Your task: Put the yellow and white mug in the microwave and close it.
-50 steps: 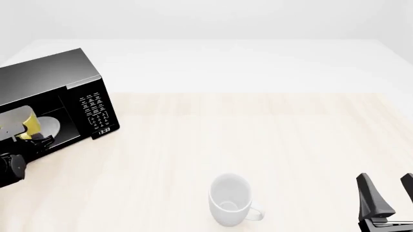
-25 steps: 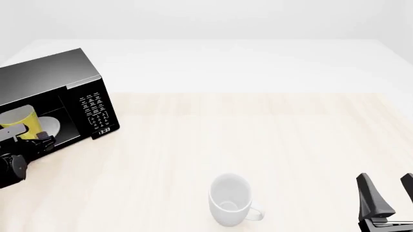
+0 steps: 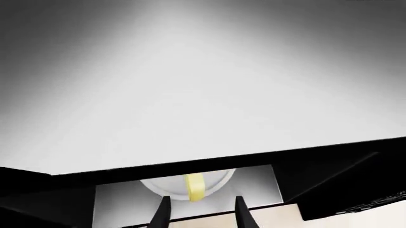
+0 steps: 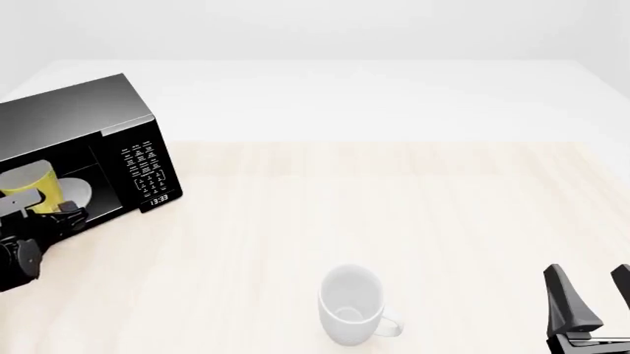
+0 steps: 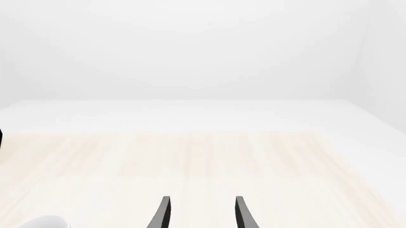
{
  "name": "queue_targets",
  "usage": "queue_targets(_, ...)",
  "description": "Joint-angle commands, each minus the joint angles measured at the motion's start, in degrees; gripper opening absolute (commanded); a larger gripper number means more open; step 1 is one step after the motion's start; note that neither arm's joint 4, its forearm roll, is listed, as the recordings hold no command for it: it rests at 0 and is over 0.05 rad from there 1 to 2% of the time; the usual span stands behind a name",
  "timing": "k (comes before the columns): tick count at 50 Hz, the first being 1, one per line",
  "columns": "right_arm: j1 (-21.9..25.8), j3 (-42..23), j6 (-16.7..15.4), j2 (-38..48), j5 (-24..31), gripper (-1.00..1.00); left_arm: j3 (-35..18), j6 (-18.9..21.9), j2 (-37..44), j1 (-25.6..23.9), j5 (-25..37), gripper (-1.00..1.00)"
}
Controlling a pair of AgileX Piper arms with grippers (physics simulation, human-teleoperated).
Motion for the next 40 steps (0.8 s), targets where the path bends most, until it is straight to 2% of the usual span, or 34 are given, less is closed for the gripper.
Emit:
queue_targets(1,0.0,0.0,0.0,0.0,0.0,1.0,2.3,0.2,-2.0,0.2,-0.4,1.0)
queue_targets(25,0.0,0.0,0.0,0.0,0.0,1.0,5.3,0.3,-7.3,1.2,1.7,1.0)
queue_targets(40,0.0,0.0,0.0,0.0,0.0,1.0,6.6,0.9,-7.9,1.5,2.5,1.0)
